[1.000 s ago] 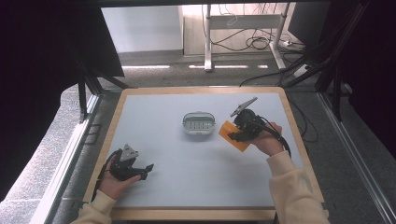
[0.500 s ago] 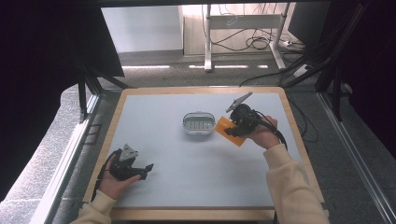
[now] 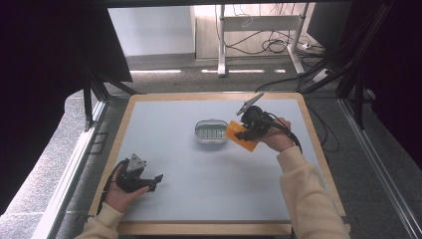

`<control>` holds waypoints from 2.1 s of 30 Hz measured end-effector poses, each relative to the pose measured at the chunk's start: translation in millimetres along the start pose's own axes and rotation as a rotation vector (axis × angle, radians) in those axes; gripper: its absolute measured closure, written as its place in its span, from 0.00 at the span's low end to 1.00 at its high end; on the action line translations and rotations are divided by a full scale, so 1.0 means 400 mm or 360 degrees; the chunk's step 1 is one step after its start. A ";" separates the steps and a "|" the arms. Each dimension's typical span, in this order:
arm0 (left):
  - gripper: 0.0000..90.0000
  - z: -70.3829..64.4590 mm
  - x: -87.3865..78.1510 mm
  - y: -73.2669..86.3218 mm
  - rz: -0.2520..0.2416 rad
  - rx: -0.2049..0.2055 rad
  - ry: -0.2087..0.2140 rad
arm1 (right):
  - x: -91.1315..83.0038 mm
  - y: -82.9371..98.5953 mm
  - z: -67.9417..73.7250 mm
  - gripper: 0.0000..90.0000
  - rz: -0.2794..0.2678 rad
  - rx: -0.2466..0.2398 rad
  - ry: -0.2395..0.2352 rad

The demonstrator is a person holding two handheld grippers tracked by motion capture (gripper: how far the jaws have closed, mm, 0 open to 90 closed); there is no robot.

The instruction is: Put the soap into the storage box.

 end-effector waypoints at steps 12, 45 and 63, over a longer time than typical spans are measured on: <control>0.20 0.002 -0.002 -0.003 -0.0013 -0.0005 -0.0009 | 0.013 -0.028 -0.020 0.69 0.0019 -0.0045 -0.0015; 0.20 -0.005 0.003 -0.001 -0.0002 0.0004 0.0013 | 0.055 -0.108 -0.029 0.69 0.0034 -0.0102 -0.0060; 0.20 -0.006 0.002 0.000 -0.0002 0.0009 0.0018 | 0.097 -0.161 -0.042 0.69 0.0019 -0.0127 -0.0099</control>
Point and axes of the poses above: each handheld gripper's, and its own axes: x roughly forward along the jaws, y roughly out of its underside, z roughly to its left, the point moved 10 cm from there along x, roughly forward along the jaws, and after that the axes turned 2 degrees about z, right-handed, at the moved point
